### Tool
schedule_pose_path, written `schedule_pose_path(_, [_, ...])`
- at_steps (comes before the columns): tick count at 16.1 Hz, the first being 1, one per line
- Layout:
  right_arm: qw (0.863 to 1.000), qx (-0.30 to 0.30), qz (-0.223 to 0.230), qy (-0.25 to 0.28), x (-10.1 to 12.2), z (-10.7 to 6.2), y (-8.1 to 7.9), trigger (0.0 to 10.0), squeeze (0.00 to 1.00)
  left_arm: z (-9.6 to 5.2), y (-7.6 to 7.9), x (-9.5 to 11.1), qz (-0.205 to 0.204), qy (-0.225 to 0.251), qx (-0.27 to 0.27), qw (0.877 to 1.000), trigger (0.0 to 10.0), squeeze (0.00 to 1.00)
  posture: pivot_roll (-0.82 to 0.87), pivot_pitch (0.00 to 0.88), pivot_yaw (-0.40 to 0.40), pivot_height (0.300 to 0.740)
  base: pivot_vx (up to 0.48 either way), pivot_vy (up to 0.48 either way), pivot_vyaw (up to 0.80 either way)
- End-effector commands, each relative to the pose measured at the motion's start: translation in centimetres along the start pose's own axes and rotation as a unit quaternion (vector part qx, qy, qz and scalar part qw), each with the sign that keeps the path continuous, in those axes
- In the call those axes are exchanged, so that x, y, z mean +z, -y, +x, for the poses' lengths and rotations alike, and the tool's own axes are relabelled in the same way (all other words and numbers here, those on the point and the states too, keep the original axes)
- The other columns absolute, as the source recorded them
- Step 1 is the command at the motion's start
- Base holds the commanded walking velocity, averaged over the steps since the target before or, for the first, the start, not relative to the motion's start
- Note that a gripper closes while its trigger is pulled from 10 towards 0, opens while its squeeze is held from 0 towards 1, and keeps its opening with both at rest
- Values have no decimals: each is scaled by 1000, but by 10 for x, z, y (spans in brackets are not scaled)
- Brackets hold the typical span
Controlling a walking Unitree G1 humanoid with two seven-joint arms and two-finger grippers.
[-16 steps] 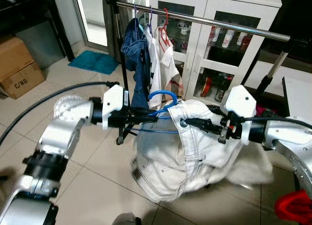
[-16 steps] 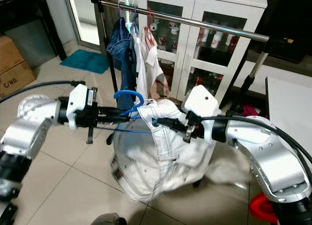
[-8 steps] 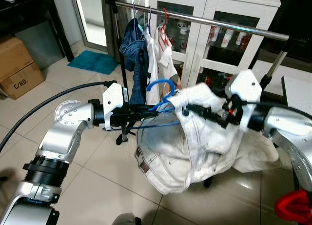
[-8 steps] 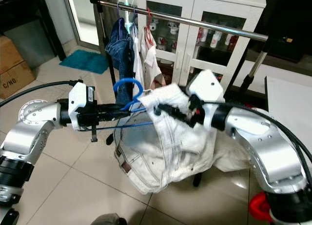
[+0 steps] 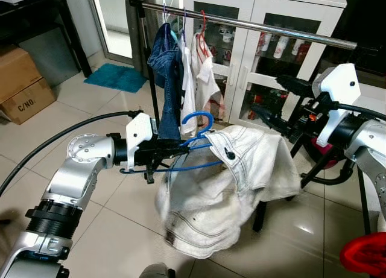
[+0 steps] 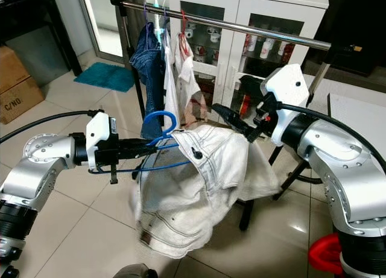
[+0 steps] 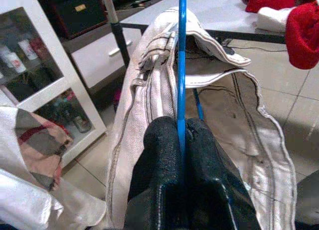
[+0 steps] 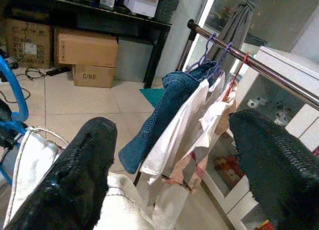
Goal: Hang hanger
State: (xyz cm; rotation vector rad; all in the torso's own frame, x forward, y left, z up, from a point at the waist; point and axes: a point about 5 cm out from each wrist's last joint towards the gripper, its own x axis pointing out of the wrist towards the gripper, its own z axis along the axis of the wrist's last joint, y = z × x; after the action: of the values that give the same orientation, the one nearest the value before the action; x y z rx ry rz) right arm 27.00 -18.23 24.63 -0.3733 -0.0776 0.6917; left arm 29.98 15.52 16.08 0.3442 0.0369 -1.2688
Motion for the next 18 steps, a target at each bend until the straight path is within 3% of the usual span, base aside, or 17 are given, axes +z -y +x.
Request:
schedule_pose_path(1, [1000, 4, -2, 6, 4, 0, -4, 10000, 1000, 1, -8, 14, 33, 32, 27, 999, 0, 0, 36, 0, 18, 740, 0, 0, 0])
schedule_pose_path(5, [1000, -9, -13, -27, -5, 0, -10, 10000, 1000, 2, -18, 12, 40, 24, 84, 995, 0, 0, 39, 0, 13, 740, 0, 0, 0])
schedule_pose_path(6, [999, -9, -12, -32, -6, -1, -15, 10000, 1000, 4, -27, 11, 36, 21, 128, 991, 0, 0, 36, 0, 18, 740, 0, 0, 0])
schedule_pose_path(8, [999, -8, -15, -41, -6, -1, -21, 10000, 1000, 8, -33, 12, 32, 27, 161, 986, 0, 0, 28, 0, 27, 740, 0, 0, 0])
schedule_pose_path(13, [994, -43, -31, -99, -26, 23, -51, 10000, 1000, 21, -43, 24, 28, 65, 196, 978, 0, 0, 28, 0, 40, 740, 0, 0, 0])
schedule_pose_path(14, [993, -55, -24, -102, -26, 29, -55, 10000, 0, 23, -43, 25, 29, 66, 194, 978, 0, 0, 32, 0, 37, 740, 0, 0, 0])
schedule_pose_path(18, [983, -131, -7, -129, -33, 48, -57, 10000, 0, 40, -39, 30, 28, 82, 174, 981, 0, 0, 38, 0, 28, 740, 0, 0, 0])
